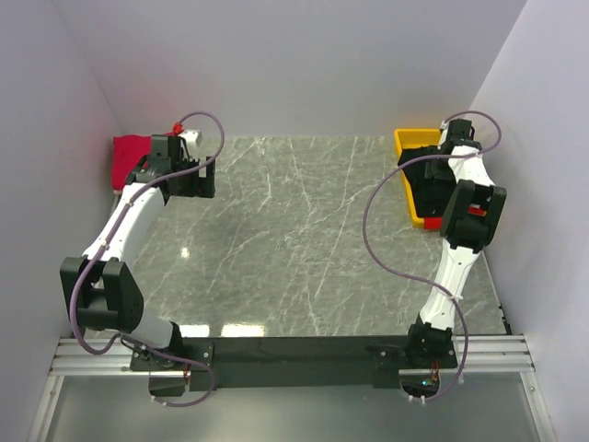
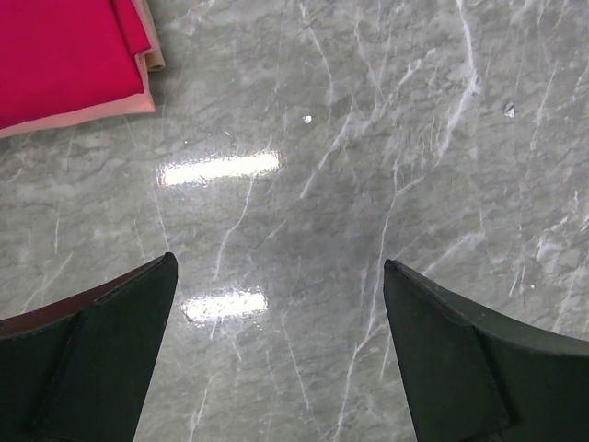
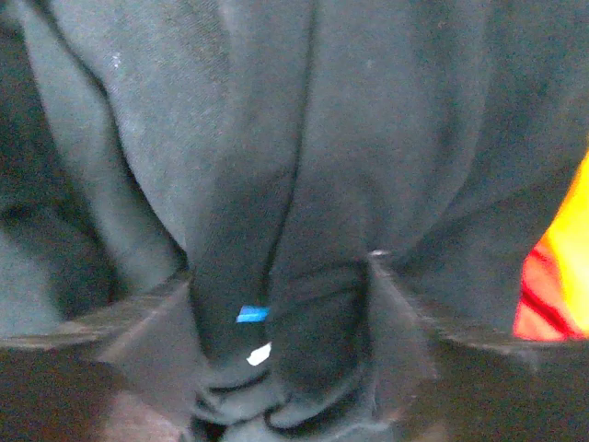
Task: Fold and stack the t-shirts
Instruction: Grab the tshirt from the pile, then move the tshirt to the center of the board
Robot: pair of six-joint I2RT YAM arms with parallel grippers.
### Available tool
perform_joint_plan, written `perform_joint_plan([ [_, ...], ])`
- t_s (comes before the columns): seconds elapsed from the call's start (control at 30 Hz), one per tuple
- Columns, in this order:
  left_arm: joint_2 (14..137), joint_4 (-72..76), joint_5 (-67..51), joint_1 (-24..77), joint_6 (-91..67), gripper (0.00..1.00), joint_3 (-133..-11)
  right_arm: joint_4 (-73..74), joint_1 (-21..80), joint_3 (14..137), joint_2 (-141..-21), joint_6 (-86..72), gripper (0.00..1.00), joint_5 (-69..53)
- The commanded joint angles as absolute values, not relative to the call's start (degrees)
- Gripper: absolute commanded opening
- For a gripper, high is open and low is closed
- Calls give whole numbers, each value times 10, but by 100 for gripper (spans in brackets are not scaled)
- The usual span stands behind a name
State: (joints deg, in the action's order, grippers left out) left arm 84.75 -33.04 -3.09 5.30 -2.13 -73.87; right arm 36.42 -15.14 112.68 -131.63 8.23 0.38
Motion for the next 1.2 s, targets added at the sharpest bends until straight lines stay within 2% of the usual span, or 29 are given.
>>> perform_joint_plan([
  [0.0,859,-348,-25,50,-8,99,-774,369,-149,1157,-1318,97,53,12],
  [0.03,860,-350,-30,49,-6,100,-776,371,-150,1156,-1312,99,43,7],
  [0.07,860,-350,-42,49,-6,99,-777,372,-150,1154,-1304,100,23,2],
  [0.13,856,-345,-54,45,-6,99,-776,378,-149,1153,-1266,96,0,-28],
  [0.43,874,-340,-203,-41,-45,99,-814,372,-126,1129,-1038,38,0,-113],
  [0.57,900,-349,-263,-74,-49,99,-834,365,-104,1117,-977,46,0,-98],
  [0.73,884,-333,-307,-105,-40,100,-842,380,-58,1100,-897,77,0,-148],
  [0.97,839,-331,-420,-122,-6,99,-810,356,118,932,-782,67,0,-141],
  [1.0,835,-333,-440,-122,13,99,-804,346,154,884,-773,64,1,-150],
  [1.03,830,-330,-453,-123,18,100,-795,341,174,862,-771,62,7,-157],
  [1.07,815,-324,-460,-123,22,99,-773,342,192,845,-772,64,42,-165],
  [1.1,806,-317,-466,-123,32,99,-759,354,233,827,-773,73,61,-176],
  [1.13,796,-298,-474,-123,37,100,-744,361,249,824,-778,84,90,-184],
  [1.17,774,-286,-473,-123,39,99,-716,368,262,822,-780,110,90,-183],
])
